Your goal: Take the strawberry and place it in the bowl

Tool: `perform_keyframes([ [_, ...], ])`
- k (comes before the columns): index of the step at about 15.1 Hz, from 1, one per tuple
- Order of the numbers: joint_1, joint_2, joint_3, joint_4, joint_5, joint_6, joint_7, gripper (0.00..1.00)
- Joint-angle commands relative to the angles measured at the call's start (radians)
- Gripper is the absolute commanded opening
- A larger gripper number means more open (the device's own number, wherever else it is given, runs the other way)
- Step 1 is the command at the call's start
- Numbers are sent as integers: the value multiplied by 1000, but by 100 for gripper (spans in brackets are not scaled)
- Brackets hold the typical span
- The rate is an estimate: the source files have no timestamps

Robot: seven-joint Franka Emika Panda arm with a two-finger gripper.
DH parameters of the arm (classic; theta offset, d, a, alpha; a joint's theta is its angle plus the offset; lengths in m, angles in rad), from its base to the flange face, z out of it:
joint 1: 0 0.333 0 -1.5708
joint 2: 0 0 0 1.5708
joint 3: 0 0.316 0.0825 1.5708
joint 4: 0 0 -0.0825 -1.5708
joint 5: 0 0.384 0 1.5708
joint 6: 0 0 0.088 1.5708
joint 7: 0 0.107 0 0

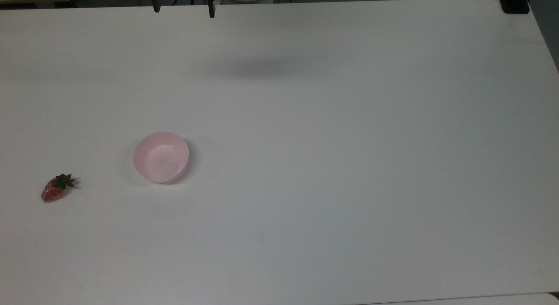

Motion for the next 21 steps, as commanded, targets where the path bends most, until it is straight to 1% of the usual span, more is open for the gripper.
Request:
perform_keyframes([
  [1, 15, -28, -13, -40, 0, 33, -14, 100],
  [8, 12, -30, -13, -38, 0, 31, -3, 100],
  [10, -2, -34, -15, -37, 0, 22, -1, 100],
  [11, -16, -37, -16, -37, 0, 20, -3, 100],
  [13, -57, -30, -16, -35, -14, 28, -50, 100],
  [16, -146, 18, -18, -20, -9, 71, -217, 100],
  [17, -174, 34, -18, -17, -9, 109, -237, 100],
  [19, -217, 77, -16, -15, -6, 179, -230, 100],
  [20, -224, 99, -18, -15, -3, 203, -209, 100],
  [21, -241, 123, -18, -6, -3, 219, -142, 100],
])
